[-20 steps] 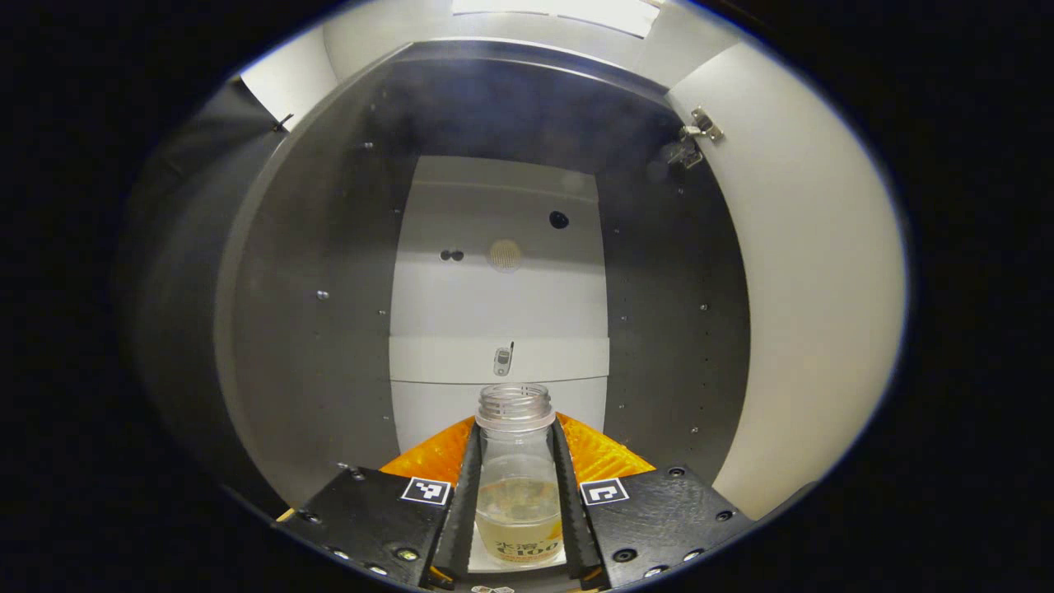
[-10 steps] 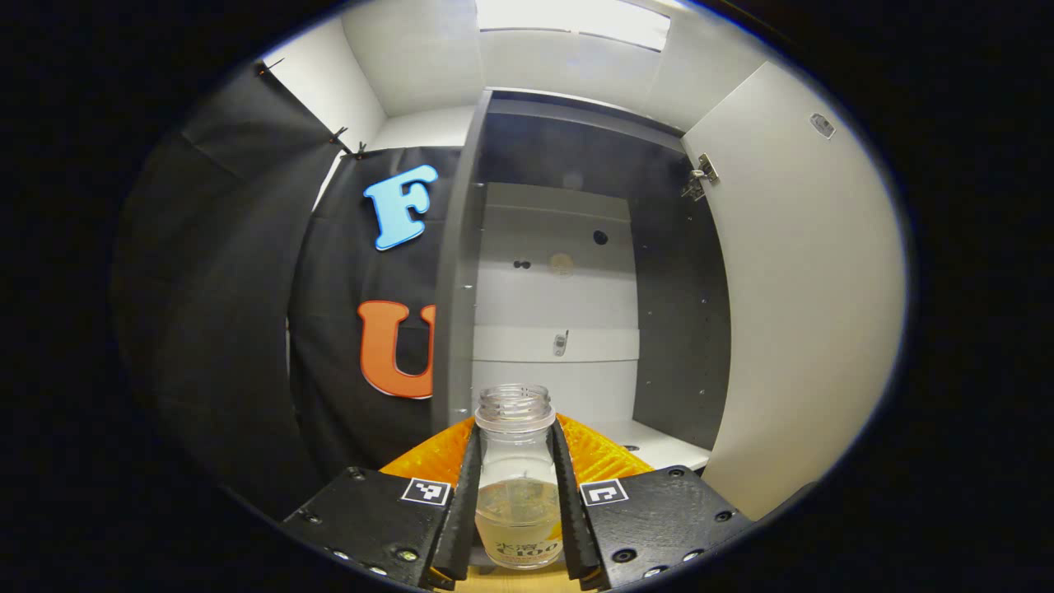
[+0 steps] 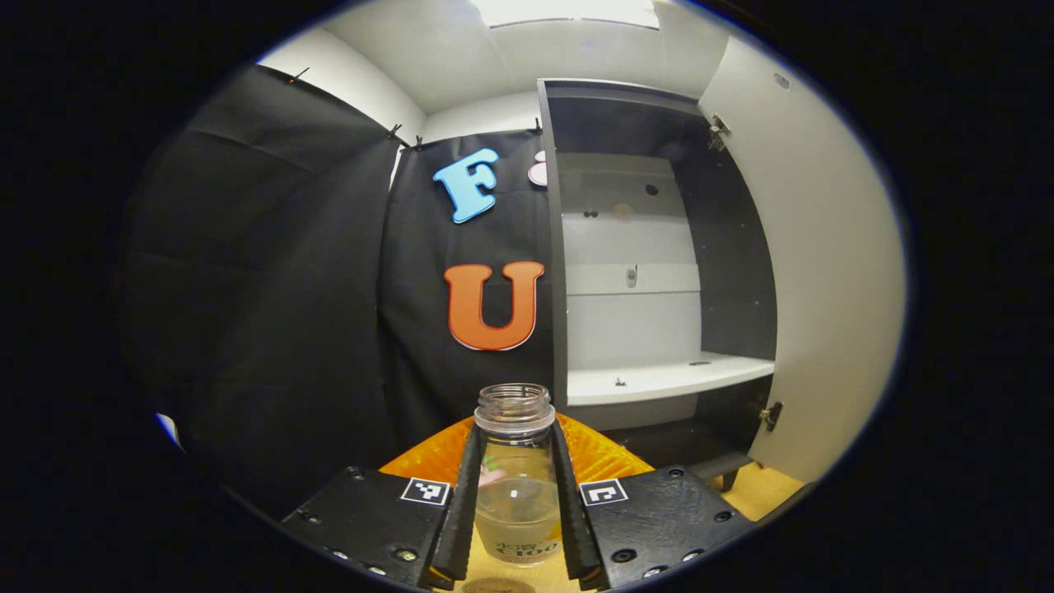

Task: Open the cabinet door with the right hand, grasp the bottle in the cabinet with the left hand and place it on the coaster, then close the cabinet door with the right hand.

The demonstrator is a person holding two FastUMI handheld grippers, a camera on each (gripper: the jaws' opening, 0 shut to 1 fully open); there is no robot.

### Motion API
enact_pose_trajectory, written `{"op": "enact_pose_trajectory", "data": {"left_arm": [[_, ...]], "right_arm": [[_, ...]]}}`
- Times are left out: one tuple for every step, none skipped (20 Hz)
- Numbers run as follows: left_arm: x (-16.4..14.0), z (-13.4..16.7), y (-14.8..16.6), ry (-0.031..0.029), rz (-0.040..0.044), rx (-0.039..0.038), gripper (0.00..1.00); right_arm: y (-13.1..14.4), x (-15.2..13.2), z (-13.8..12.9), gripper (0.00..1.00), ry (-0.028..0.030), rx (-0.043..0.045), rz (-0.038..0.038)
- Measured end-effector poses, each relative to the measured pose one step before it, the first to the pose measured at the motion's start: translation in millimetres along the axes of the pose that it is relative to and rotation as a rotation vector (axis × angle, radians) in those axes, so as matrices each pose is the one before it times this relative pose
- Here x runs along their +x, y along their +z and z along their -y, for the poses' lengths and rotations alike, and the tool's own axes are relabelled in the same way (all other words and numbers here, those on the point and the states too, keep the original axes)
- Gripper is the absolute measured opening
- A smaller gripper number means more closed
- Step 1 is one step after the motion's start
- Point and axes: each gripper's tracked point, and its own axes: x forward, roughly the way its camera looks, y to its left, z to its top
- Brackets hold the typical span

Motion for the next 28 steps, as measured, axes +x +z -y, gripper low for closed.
{"op": "enact_pose_trajectory", "data": {"left_arm": [[-5.41,-5.95,-13.98,0.03186,-0.00490,0.01543,0.43],[-5.70,-4.73,-13.21,0.03016,0.00017,0.02229,0.43],[-5.97,-1.79,-10.36,0.02650,0.00327,0.02320,0.43],[-5.19,1.46,-12.19,0.01365,-0.00015,0.01889,0.42],[-2.23,3.50,-12.17,0.00766,-0.00617,0.01706,0.43],[-4.10,4.45,-12.46,-0.00123,-0.00976,0.01081,0.43],[-4.36,5.28,-11.29,-0.00578,-0.00882,0.00447,0.42],[-3.15,3.81,-9.62,-0.00184,-0.00695,-0.00490,0.43],[-3.26,1.25,-7.54,0.00337,-0.00169,-0.00785,0.42],[-2.37,-1.93,-5.88,0.01737,0.00543,-0.00708,0.42],[-2.56,-5.95,-5.99,0.02435,0.00475,-0.00709,0.42],[-0.64,-2.66,-5.78,0.01646,0.00405,-0.00926,0.43],[-1.49,-0.59,-5.67,0.00908,-0.00456,-0.01448,0.42],[-0.74,-2.07,-5.21,0.01005,-0.00548,-0.02086,0.42],[0.40,-1.93,-2.94,0.00713,0.00097,-0.01876,0.42],[1.67,-2.35,-2.21,0.00660,0.00423,-0.01047,0.43],[2.38,-1.98,-4.20,0.00723,-0.00017,-0.00030,0.42],[2.78,-0.78,-5.09,0.00109,-0.00742,0.00441,0.43],[0.65,0.03,-5.48,-0.00205,-0.01058,0.00513,0.43],[0.29,1.36,-3.20,-0.00533,-0.00422,0.00676,0.42],[-0.14,0.21,2.04,-0.00138,0.01485,0.01069,0.43],[1.09,0.85,0.51,-0.00131,0.00933,0.01692,0.43],[-0.60,1.11,0.24,-0.00528,0.00158,0.01929,0.42],[0.44,0.98,-1.10,-0.00046,0.00278,0.01523,0.43],[0.60,0.75,1.49,-0.00341,0.00146,-0.00014,0.43],[-0.10,-0.86,-0.55,0.00420,0.00089,-0.00236,0.42],[0.09,-2.15,-0.99,0.00188,-0.00450,-0.00435,0.43],[1.79,-1.99,0.22,0.00309,-0.00126,-0.00778,0.45]], "right_arm": [[8.96,-0.96,2.62,0.98,-0.01175,-0.01364,0.01474],[6.59,-0.05,-0.35,0.97,-0.00807,-0.00714,0.00912],[5.43,0.52,-2.09,0.92,-0.00040,0.00036,0.00455],[5.02,0.19,-3.88,0.92,0.00368,0.00536,0.00185],[4.43,-0.06,-3.16,0.92,0.00221,0.00294,-0.00257],[4.03,-0.04,-1.80,0.92,0.00201,-0.00108,-0.00633],[3.94,0.96,-2.59,0.92,-0.00074,-0.00241,-0.00890],[2.87,0.74,-2.00,0.92,-0.00137,-0.00201,-0.00966],[2.86,0.03,-3.65,0.97,-0.00085,-0.00075,-0.00252],[5.32,-0.53,-2.88,0.97,-0.00189,0.00433,0.00602],[1.49,-1.57,-4.57,0.92,0.00191,0.00223,0.00285],[-1.93,-2.11,-3.64,0.97,-0.00088,0.00190,-0.00263],[-2.06,-0.36,-2.63,0.97,0.00010,0.00159,-0.00754],[-0.40,1.57,-2.06,0.97,-0.00290,0.00554,-0.00698],[1.57,1.65,-2.29,0.93,-0.00061,0.01065,0.00050],[1.67,1.49,-4.34,0.98,0.00634,0.01114,0.00443],[0.99,0.23,-3.26,0.98,0.00096,0.00339,0.00240],[-0.09,-1.55,0.25,0.98,-0.00517,-0.00590,0.00083],[0.25,-2.29,2.07,0.97,-0.01205,-0.01087,-0.00074],[0.07,-1.85,1.77,0.97,-0.00981,-0.00877,-0.00081],[0.23,-0.86,0.08,0.97,-0.00710,-0.00186,-0.00054],[-0.30,-1.25,-0.85,0.97,-0.00211,0.00397,0.00111],[0.41,-1.29,-0.31,0.97,-0.00184,0.00616,0.00100],[-0.72,-0.96,0.88,0.92,-0.00573,0.00430,-0.00023],[-1.07,-1.31,2.00,0.97,-0.00644,0.00011,-0.00324],[-1.88,-0.34,1.22,0.97,-0.00685,-0.00198,-0.00417],[-1.09,-1.82,0.92,0.97,-0.00446,-0.00074,-0.00243],[-0.77,-0.75,0.35,0.97,-0.00414,-0.00025,-0.00157]]}}
